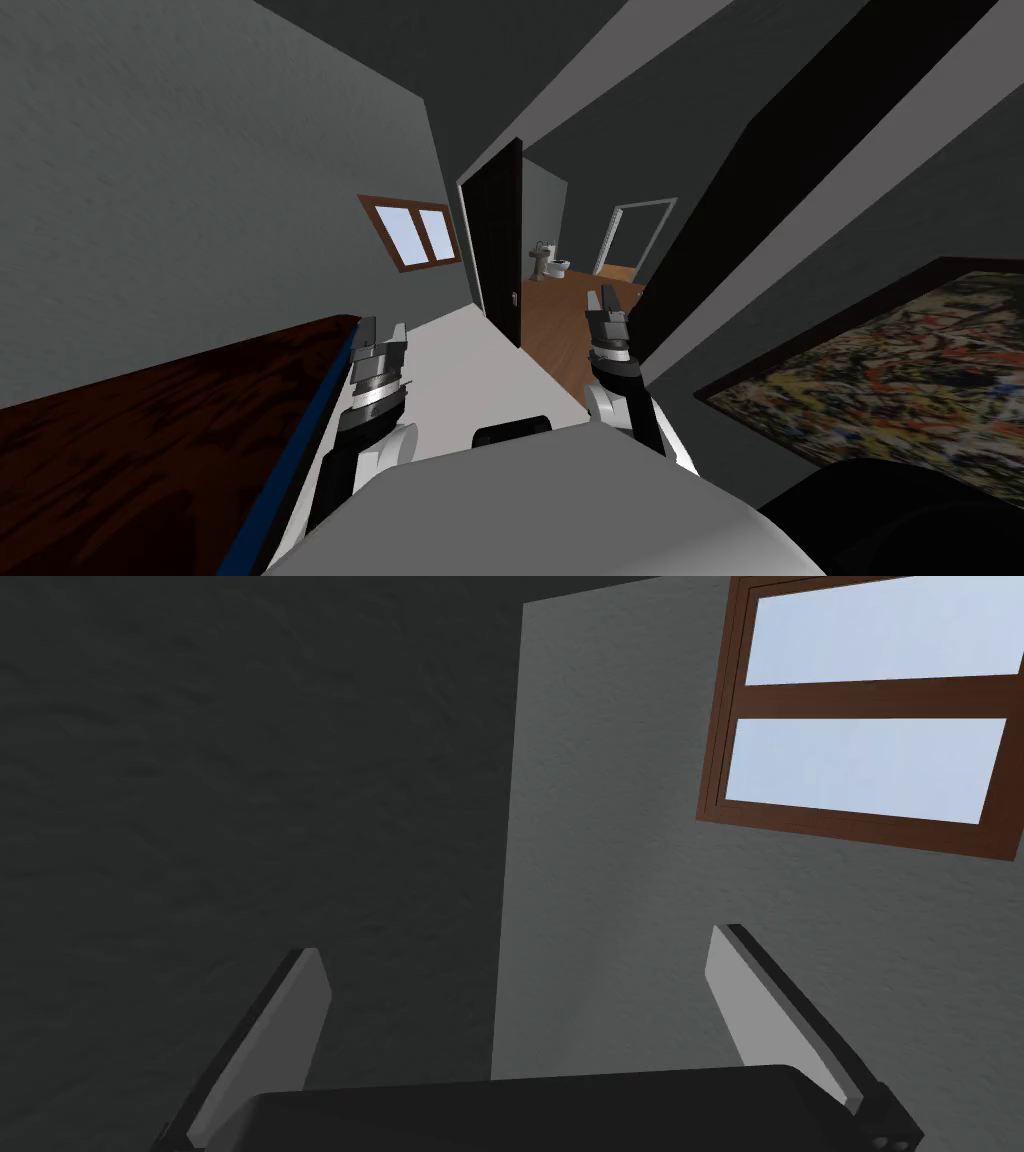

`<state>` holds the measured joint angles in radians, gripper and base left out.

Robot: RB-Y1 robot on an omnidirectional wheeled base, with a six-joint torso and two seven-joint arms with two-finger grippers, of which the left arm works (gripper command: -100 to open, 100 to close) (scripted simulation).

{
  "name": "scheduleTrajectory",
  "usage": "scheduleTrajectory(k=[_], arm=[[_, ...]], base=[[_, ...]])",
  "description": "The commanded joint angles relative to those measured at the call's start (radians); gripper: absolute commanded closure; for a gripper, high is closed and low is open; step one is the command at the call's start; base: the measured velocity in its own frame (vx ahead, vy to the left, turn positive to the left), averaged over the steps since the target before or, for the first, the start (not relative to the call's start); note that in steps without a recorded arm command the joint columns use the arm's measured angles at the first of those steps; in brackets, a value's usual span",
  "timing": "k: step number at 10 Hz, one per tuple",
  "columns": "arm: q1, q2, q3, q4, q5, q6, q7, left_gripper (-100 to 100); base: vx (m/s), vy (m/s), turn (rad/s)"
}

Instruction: Push the door open

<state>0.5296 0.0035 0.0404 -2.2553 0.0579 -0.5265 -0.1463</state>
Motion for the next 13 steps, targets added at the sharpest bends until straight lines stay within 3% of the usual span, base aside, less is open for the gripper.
scheduleTrajectory(k=[1,13], arm=[[-0.011,0.009,-0.013,0.036,-0.002,-0.006,0.005,-100],[-0.092,0.053,-0.103,0.285,-0.019,-0.045,0.039,-100]], base=[[0.096,0.011,-0.116],[0.122,0.034,-0.09]])
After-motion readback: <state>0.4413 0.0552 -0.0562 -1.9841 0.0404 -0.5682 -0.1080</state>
